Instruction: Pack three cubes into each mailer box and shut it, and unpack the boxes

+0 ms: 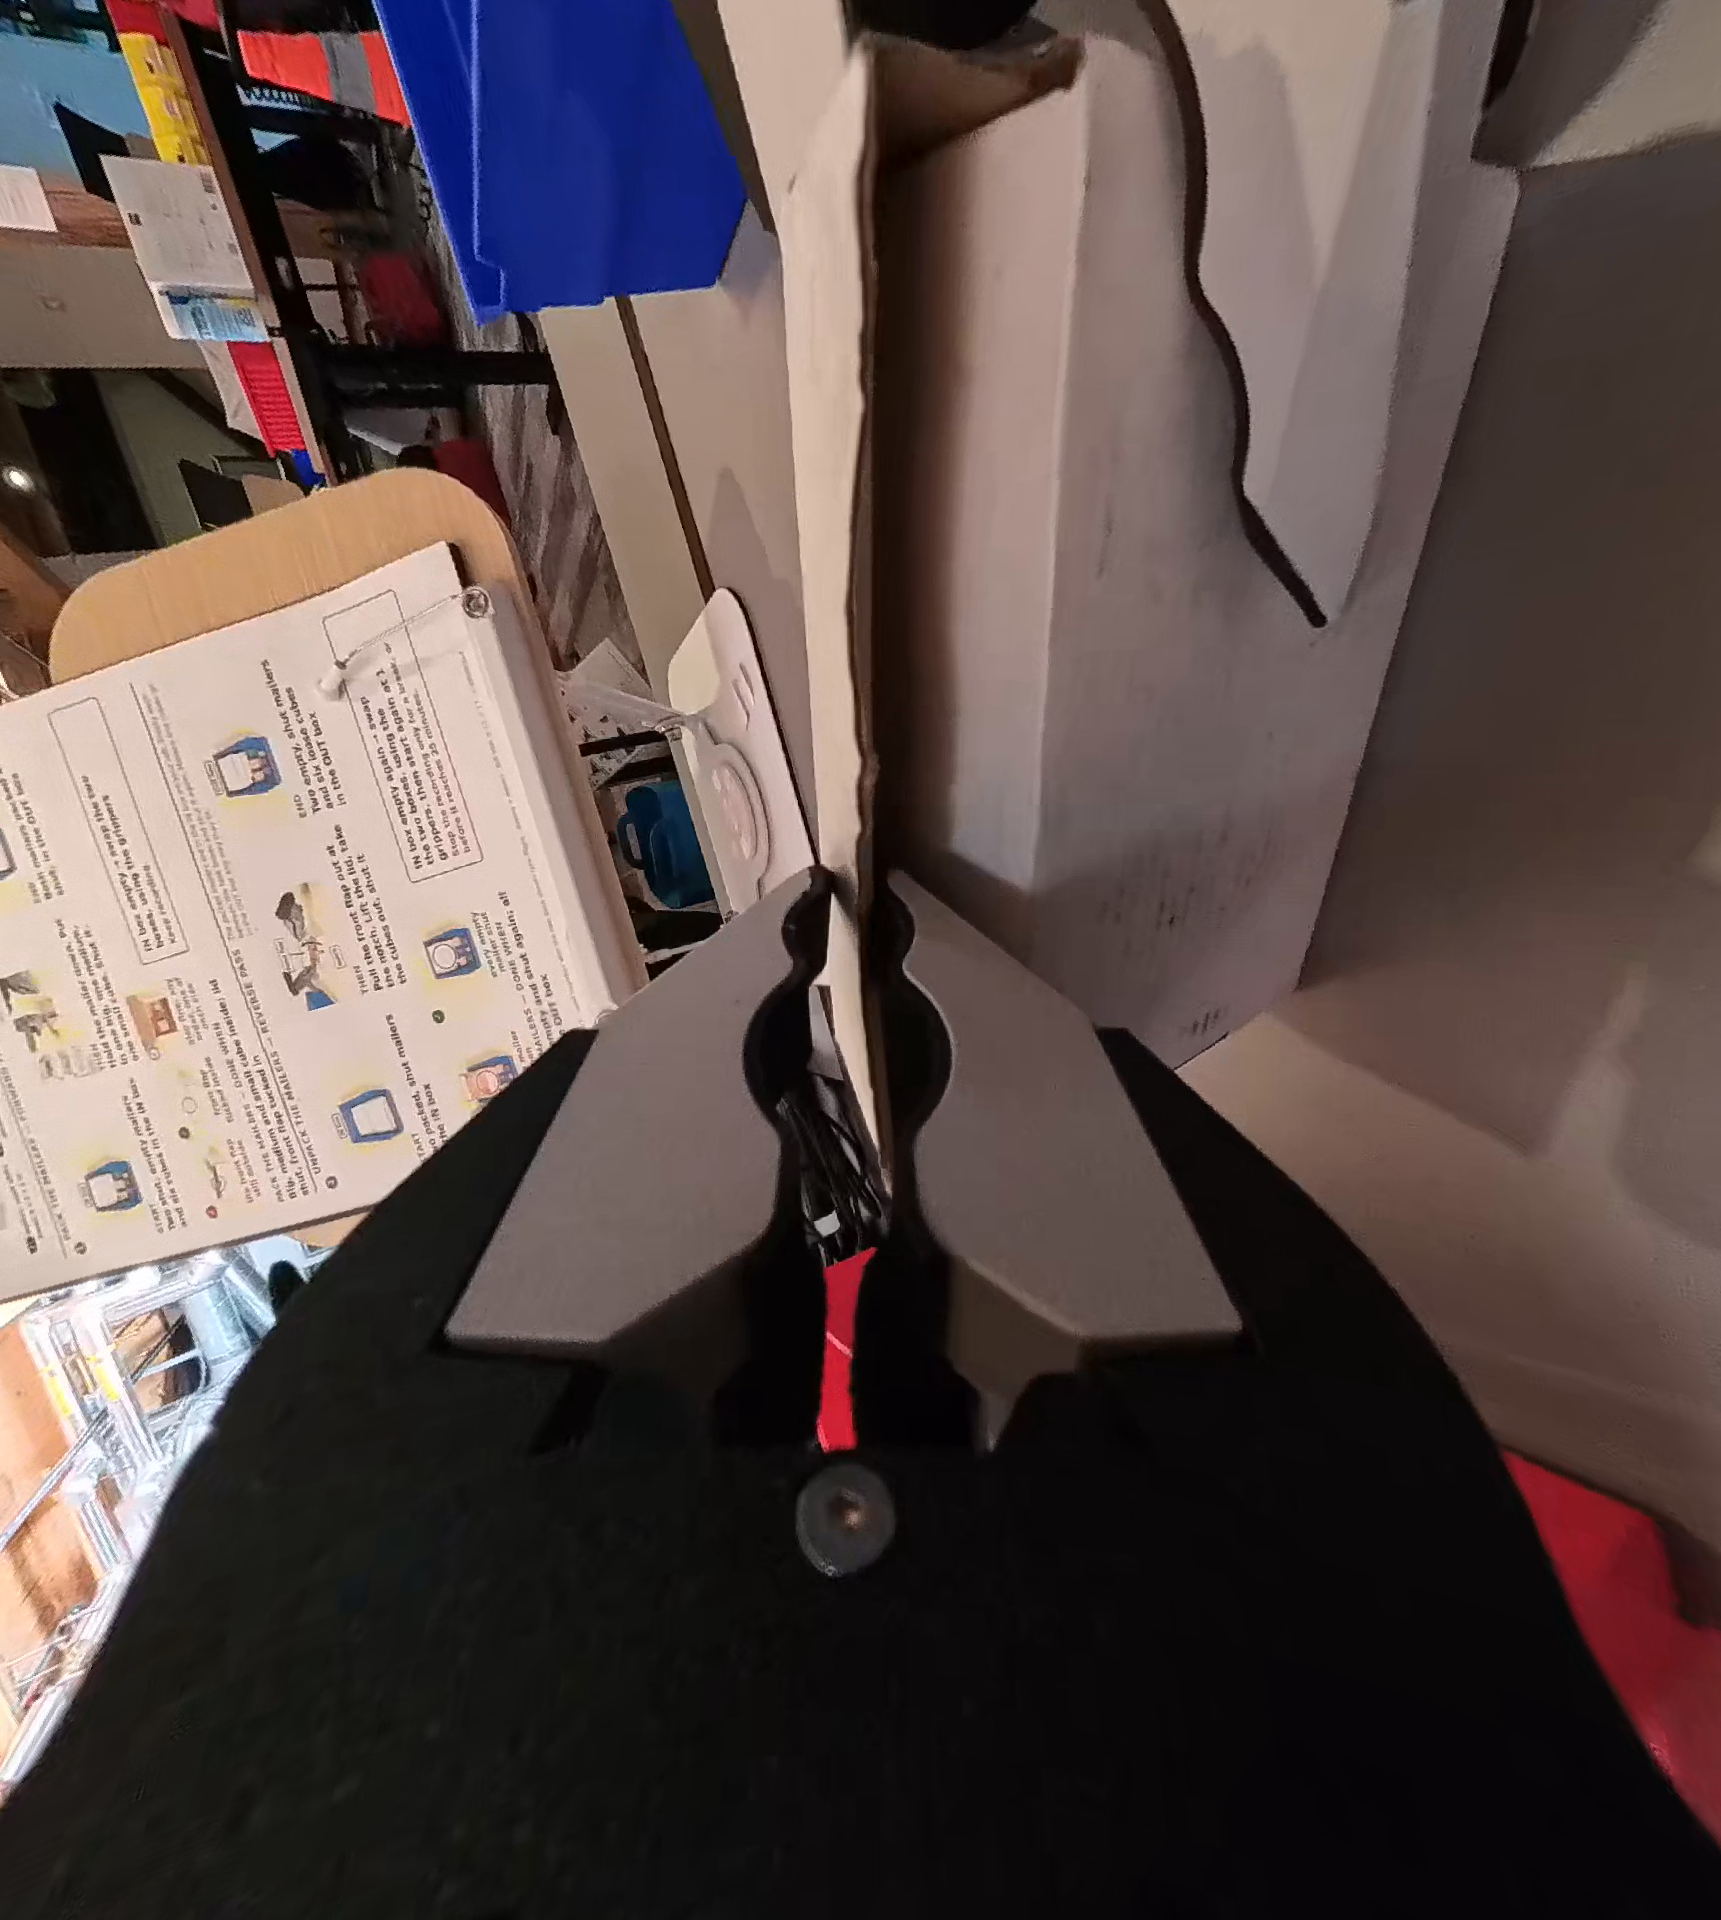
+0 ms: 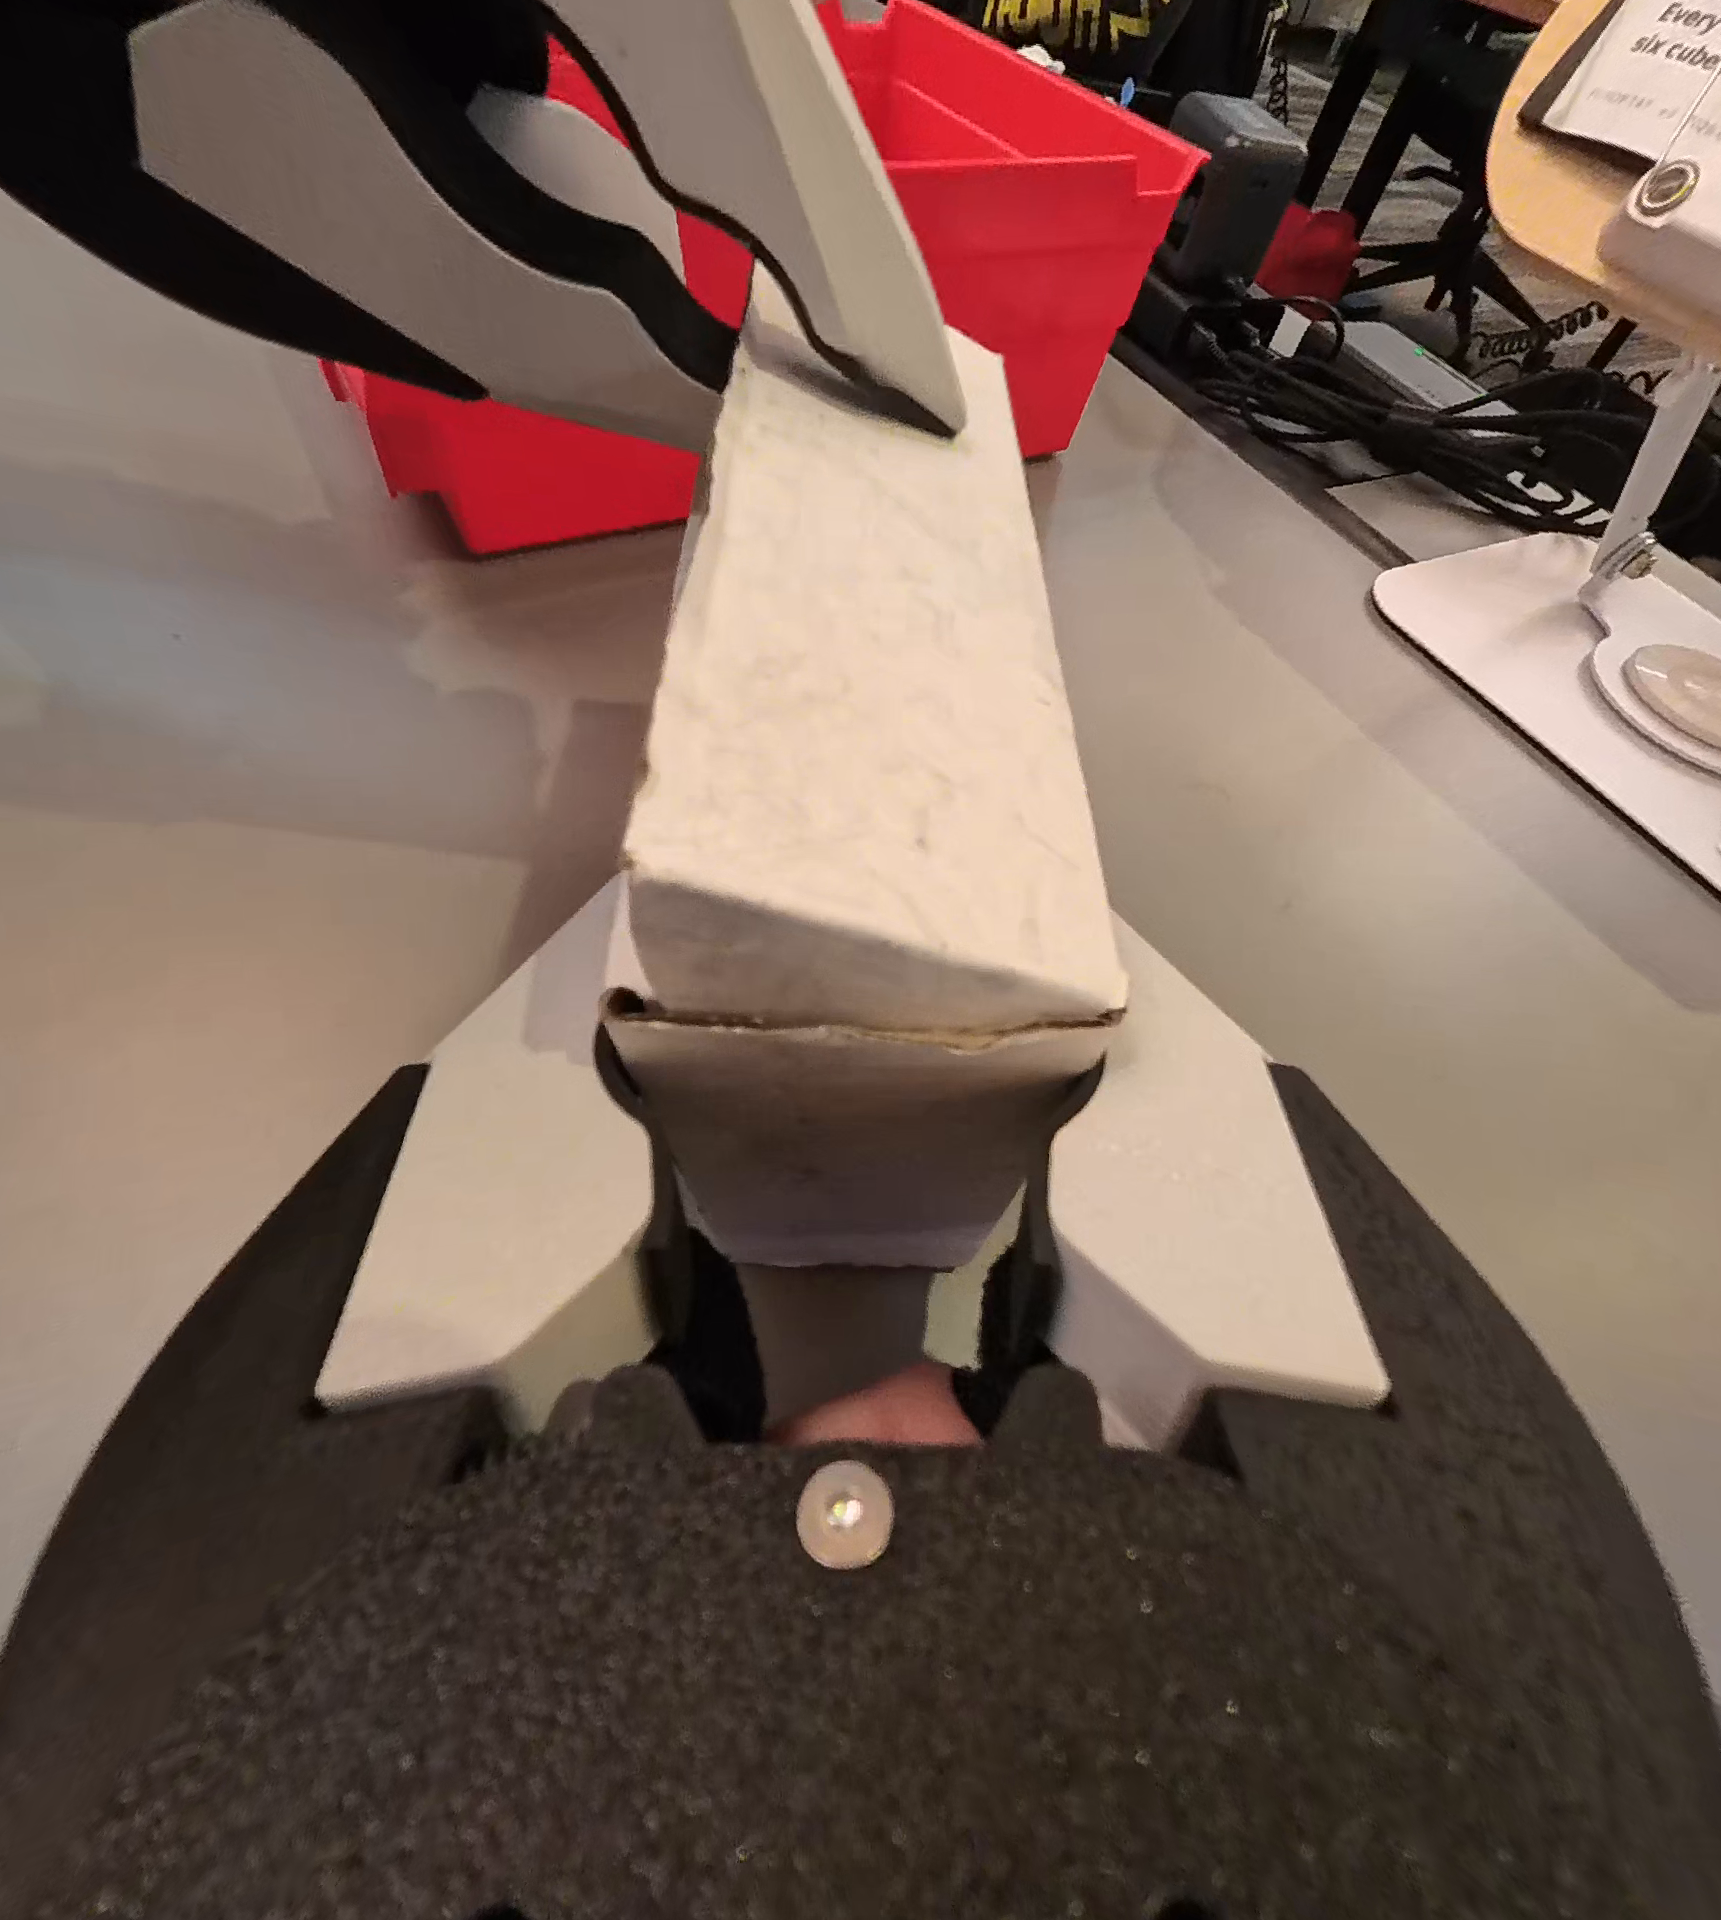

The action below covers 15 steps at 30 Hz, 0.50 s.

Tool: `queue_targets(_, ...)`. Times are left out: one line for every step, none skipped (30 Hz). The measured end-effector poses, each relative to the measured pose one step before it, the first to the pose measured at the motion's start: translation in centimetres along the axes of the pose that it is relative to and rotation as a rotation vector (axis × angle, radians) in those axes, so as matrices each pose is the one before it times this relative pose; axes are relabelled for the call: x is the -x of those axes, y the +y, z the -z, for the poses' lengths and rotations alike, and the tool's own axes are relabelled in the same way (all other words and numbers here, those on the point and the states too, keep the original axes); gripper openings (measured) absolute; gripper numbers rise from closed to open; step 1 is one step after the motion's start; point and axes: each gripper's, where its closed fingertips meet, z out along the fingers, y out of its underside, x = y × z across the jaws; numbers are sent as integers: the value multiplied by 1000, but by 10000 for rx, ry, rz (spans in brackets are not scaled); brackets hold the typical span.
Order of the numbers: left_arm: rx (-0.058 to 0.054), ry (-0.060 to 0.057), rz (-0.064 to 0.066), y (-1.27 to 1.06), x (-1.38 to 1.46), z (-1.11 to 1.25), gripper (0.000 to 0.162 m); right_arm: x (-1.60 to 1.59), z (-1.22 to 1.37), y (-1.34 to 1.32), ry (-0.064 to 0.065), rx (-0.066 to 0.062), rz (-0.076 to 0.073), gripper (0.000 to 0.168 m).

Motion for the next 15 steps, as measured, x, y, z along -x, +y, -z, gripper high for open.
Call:
queue_targets(-16,8,31,-76,84,-28,4,-87,35,-1,115,47,108,73)
queue_targets(-14,22,21,-66,67,19,4,-165,64,17,198,55,214,73)
queue_targets(-18,63,10,-77,30,91,4,-148,72,26,168,74,220,73)
queue_targets(-58,156,94,-97,-28,178,5,-106,72,15,150,61,266,73)
queue_targets(-116,315,311,-76,-92,271,5,-61,57,47,161,96,345,73)
queue_targets(-193,408,506,-73,-17,364,4,-14,39,26,158,93,350,73)
queue_targets(-255,360,558,-95,189,481,0,-28,26,19,222,95,501,73)
queue_targets(-171,577,511,-4,-114,458,1,8,-6,20,270,114,692,73)
queue_targets(-21,610,377,156,-383,312,4,-90,-60,53,398,156,850,73)
queue_targets(70,312,133,257,-260,146,5,-163,-73,-31,389,145,641,73)
queue_targets(81,9,-117,228,-107,47,6,-173,-63,-109,312,62,405,74)
queue_targets(71,-111,-208,128,-117,14,5,-67,-46,-106,174,1,175,74)
queue_targets(83,-140,-165,34,-91,27,5,39,-21,-68,66,-62,8,74)
queue_targets(62,-149,-77,-45,-19,47,4,82,37,-84,3,-90,-83,74)
queue_targets(44,-159,-3,-52,79,65,3,186,115,-47,-119,-45,-189,75)
